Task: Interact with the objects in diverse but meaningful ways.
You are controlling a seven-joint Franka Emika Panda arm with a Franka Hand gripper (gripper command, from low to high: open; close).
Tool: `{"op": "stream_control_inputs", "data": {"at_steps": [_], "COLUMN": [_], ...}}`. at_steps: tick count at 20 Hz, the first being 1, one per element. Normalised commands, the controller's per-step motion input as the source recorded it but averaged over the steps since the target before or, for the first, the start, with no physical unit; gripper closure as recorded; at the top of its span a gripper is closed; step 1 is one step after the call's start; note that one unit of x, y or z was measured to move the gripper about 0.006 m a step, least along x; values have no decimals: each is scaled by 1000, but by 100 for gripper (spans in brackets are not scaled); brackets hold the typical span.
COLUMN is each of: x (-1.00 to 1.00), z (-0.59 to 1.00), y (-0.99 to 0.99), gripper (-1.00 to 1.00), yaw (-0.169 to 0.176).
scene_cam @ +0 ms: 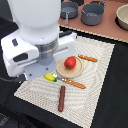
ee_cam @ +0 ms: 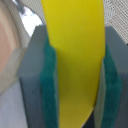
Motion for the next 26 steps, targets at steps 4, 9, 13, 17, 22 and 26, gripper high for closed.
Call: {"op": "stream_control_inputs", "data": {"at_steps": [4, 9, 13, 17, 22, 26], "x": [-366, -295, -234, -168, -180, -161], "z": [-506, -413, -317, -214, -207, -186], "y": [-108, -79, -46, 0, 0, 0], "gripper": [100, 100, 100, 100, -100, -100], "yaw": [0, 0, 0, 0, 0, 0]}}
